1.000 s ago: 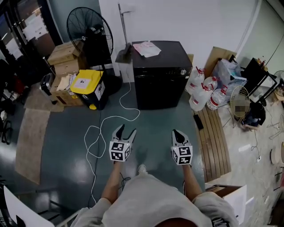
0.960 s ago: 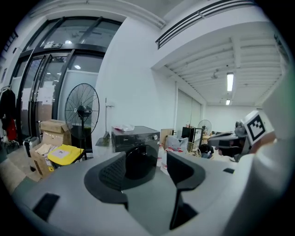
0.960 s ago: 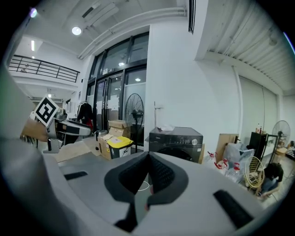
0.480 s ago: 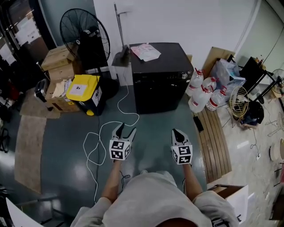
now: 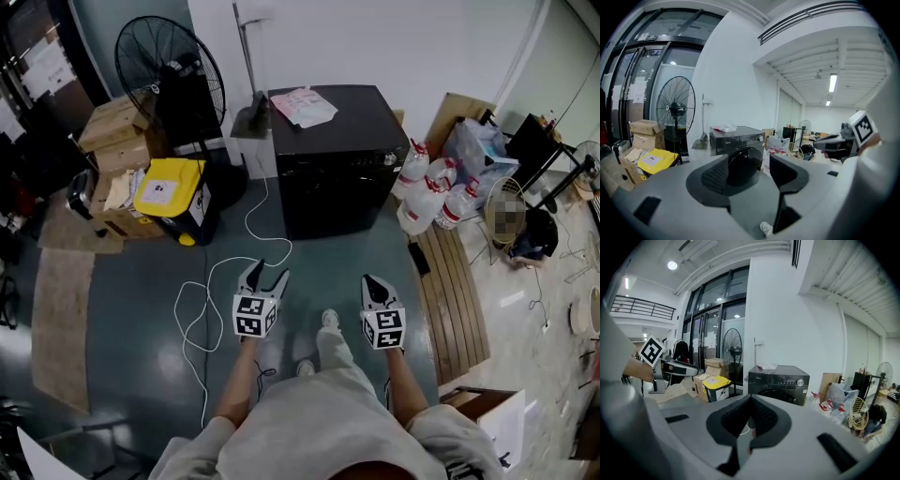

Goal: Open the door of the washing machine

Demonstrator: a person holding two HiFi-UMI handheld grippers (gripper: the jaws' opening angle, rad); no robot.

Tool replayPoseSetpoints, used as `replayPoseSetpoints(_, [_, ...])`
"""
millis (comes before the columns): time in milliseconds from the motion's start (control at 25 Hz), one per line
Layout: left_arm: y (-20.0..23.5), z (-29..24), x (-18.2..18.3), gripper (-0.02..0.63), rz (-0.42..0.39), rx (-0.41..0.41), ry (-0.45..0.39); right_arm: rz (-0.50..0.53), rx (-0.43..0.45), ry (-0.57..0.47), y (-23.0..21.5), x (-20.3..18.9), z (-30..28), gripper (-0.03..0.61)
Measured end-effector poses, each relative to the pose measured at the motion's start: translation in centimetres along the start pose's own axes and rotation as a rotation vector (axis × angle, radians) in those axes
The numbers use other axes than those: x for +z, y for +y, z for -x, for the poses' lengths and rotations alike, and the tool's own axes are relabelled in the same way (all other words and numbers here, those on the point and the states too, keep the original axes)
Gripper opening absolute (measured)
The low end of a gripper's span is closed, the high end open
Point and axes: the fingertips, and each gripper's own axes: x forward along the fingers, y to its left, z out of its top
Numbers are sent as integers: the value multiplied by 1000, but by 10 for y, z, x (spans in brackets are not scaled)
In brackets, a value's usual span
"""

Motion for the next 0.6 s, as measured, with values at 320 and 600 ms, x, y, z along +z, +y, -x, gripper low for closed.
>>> replayPoseSetpoints(320, [17, -60, 4, 267, 0, 10, 33, -13, 31, 27, -29, -3, -57, -2])
replayPoseSetpoints(600, [36, -134, 21, 267, 7, 44, 63, -13, 83, 43, -76, 12, -131, -2])
